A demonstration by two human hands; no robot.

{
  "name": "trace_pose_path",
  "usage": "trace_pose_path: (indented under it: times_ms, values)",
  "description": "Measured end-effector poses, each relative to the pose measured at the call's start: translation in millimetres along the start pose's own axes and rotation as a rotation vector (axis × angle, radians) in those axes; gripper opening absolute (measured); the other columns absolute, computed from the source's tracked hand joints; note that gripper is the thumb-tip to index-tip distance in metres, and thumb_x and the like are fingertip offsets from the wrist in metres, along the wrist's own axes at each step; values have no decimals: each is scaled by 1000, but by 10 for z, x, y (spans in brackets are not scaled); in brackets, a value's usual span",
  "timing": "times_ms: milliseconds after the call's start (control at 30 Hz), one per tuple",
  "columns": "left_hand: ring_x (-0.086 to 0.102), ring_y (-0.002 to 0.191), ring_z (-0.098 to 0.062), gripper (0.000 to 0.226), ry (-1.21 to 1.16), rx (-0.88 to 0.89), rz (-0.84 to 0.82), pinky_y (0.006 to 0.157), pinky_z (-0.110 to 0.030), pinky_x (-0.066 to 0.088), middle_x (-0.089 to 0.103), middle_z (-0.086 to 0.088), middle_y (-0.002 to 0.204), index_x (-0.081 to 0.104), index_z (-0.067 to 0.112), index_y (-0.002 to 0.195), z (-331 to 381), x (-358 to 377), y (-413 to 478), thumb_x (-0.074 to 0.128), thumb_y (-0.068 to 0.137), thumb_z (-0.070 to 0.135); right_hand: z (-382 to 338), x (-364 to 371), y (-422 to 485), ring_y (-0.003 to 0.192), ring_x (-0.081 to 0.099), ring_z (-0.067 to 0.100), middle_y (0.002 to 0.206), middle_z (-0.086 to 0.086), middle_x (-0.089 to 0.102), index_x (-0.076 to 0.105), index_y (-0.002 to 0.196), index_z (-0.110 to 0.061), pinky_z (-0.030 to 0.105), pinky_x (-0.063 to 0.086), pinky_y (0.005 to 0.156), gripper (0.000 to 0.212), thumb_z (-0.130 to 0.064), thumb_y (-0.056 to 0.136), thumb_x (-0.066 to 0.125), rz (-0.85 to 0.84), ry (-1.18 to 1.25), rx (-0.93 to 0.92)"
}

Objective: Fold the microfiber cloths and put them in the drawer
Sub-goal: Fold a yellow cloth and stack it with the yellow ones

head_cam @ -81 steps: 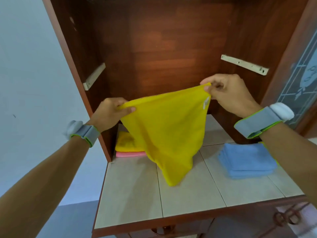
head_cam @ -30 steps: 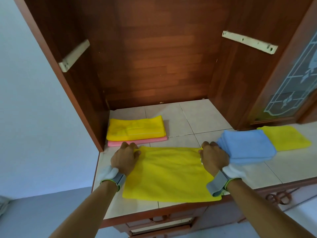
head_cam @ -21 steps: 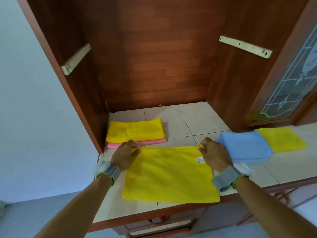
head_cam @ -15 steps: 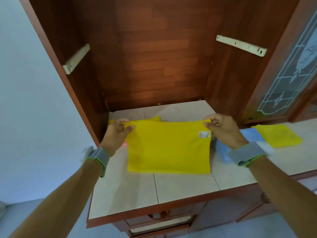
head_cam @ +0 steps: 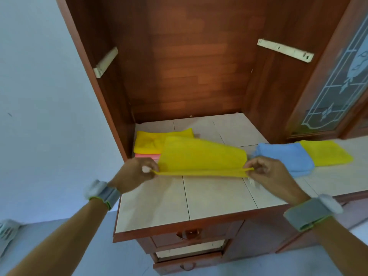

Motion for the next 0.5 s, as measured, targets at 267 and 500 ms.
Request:
trace_pose_path:
  times_ms: [267,500]
  values:
    - [50,115,-25,43,383,31,-68,94,-41,45,55,5,128,59,33,120,102,474,-213,61,77,31,118,473,-304,50,56,19,47,-21,50,69,82,-28,34,54,61,25,-3,82,63,-62,-106,29]
    - [50,116,-26,66,182,218,-138,94,-36,44,57,-5,128,47,20,133,1210,1334,-93,66,78,51,-365,713,-280,49,50,4,59,-24,56,67,82,-28,18,41,56,22,-7,78,63,-75,-33,-110]
Point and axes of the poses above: each hand's wrist, its own y-axis towards the middle knuckle, its own x-axis out of the palm, z = x × y, the point moved 5 cm from there along y, towards the middle knuckle
